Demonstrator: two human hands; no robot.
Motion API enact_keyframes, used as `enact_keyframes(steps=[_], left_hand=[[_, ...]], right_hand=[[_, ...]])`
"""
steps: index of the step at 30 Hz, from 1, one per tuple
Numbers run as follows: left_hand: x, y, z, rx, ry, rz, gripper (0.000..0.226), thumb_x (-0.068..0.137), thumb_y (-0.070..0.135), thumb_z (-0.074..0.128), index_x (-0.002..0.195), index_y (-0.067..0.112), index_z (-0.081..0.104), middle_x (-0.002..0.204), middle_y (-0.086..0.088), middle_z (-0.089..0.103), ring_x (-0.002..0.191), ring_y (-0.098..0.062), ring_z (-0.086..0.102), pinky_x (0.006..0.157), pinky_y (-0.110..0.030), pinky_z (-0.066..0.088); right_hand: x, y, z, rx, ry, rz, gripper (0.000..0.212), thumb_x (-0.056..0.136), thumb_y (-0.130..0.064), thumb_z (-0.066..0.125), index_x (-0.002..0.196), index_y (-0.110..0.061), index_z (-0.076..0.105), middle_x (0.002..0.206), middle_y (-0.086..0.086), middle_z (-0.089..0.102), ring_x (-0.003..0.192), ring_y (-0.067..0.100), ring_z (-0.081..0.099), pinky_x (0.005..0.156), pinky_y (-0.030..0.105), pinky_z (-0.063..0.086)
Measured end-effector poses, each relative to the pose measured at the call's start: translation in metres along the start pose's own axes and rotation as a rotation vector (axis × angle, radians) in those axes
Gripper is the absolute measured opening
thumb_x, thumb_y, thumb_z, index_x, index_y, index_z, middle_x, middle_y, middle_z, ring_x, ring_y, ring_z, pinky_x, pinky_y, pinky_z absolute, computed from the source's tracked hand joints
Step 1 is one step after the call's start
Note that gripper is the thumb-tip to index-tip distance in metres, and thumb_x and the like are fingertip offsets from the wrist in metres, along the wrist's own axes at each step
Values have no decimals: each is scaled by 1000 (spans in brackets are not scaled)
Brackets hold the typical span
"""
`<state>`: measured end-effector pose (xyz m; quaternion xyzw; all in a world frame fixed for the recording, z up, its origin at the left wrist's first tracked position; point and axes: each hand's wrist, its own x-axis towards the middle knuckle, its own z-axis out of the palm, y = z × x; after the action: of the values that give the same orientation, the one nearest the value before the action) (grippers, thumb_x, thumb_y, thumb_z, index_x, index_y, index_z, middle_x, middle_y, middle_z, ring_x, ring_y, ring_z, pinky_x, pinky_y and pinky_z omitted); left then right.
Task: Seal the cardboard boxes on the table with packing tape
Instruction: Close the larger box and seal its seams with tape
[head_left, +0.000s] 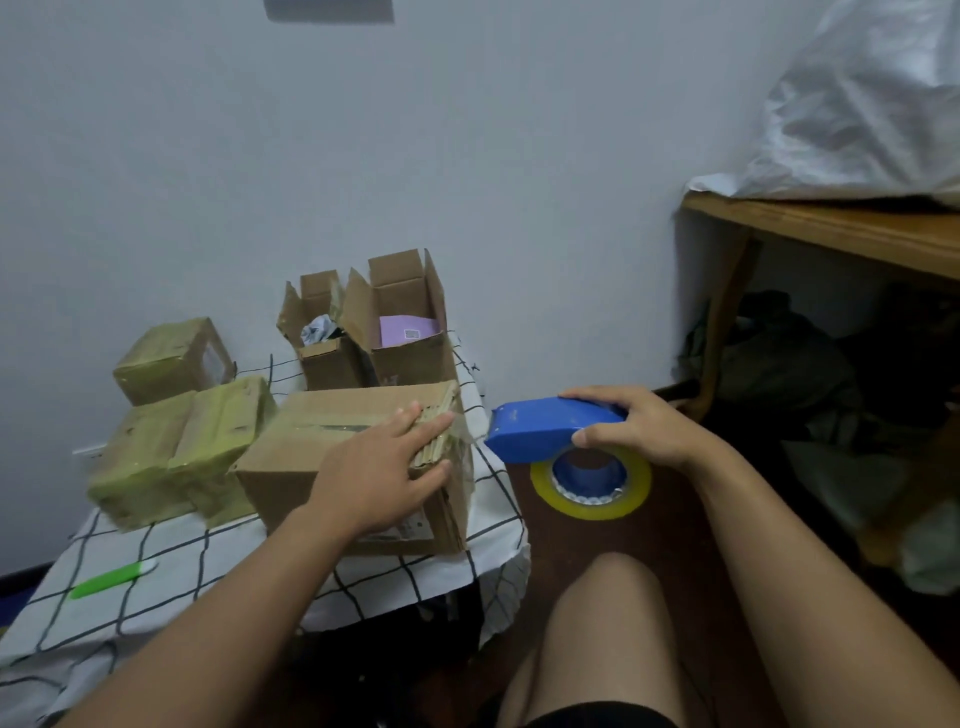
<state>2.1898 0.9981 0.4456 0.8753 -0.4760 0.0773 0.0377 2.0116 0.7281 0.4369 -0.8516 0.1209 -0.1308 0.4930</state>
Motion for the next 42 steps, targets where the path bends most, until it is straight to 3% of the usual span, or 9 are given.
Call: enact_keyframes(steps=[7, 14, 22, 27, 33, 37, 42], left_hand=[[0, 0, 1, -15, 14, 14, 57, 94, 67, 31, 147, 59, 13, 162, 16, 14, 148, -8, 19, 104, -37, 41], [2, -1, 3, -10, 2, 18, 58, 94, 69, 30, 147, 58, 11, 162, 13, 14, 148, -9, 18, 106, -39, 41], [4, 2, 0, 6, -9, 22, 61, 93, 68, 34, 148, 57, 11, 162, 12, 15, 148, -11, 19, 106, -40, 41], [3, 3, 1, 6, -26, 22, 61, 92, 67, 37, 148, 57, 14, 162, 9, 18, 147, -14, 23, 104, -41, 44], [7, 4, -2, -12, -35, -1, 60, 90, 67, 40, 146, 54, 24, 160, 9, 23, 133, -21, 45, 93, -38, 49], [9, 0, -3, 22, -45, 30, 67, 85, 74, 43, 145, 53, 24, 158, 7, 26, 131, -19, 46, 89, -37, 51], [10, -3, -6, 84, -92, 69, 87, 72, 86, 49, 147, 51, 21, 158, 4, 23, 140, -19, 33, 97, -39, 48]], right_hand=[[-7, 0, -6, -38, 2, 8, 40, 86, -21, 76, 122, -33, 64, 116, -17, 64, 96, -10, 63, 77, 11, 50], [4, -13, 12, -189, -119, 21, 34, 83, -31, 77, 112, -45, 66, 111, -12, 69, 98, 7, 66, 81, 19, 53], [42, -55, 23, -410, -247, 0, 30, 79, -42, 74, 108, -35, 72, 101, -8, 70, 91, 14, 66, 87, 36, 56], [54, -86, 26, -563, -262, 17, 44, 80, -42, 74, 121, -24, 70, 108, -6, 66, 98, 16, 60, 85, 31, 50], [64, -119, 35, -750, -290, 18, 46, 76, -50, 76, 113, -22, 74, 111, -1, 70, 99, 17, 62, 91, 39, 55], [75, -129, 36, -767, -310, 67, 46, 71, -54, 78, 102, -20, 76, 104, -1, 71, 97, 18, 65, 89, 40, 56], [79, -125, 34, -784, -328, 119, 43, 67, -58, 77, 93, -24, 78, 98, -3, 72, 96, 18, 66, 86, 40, 57]])
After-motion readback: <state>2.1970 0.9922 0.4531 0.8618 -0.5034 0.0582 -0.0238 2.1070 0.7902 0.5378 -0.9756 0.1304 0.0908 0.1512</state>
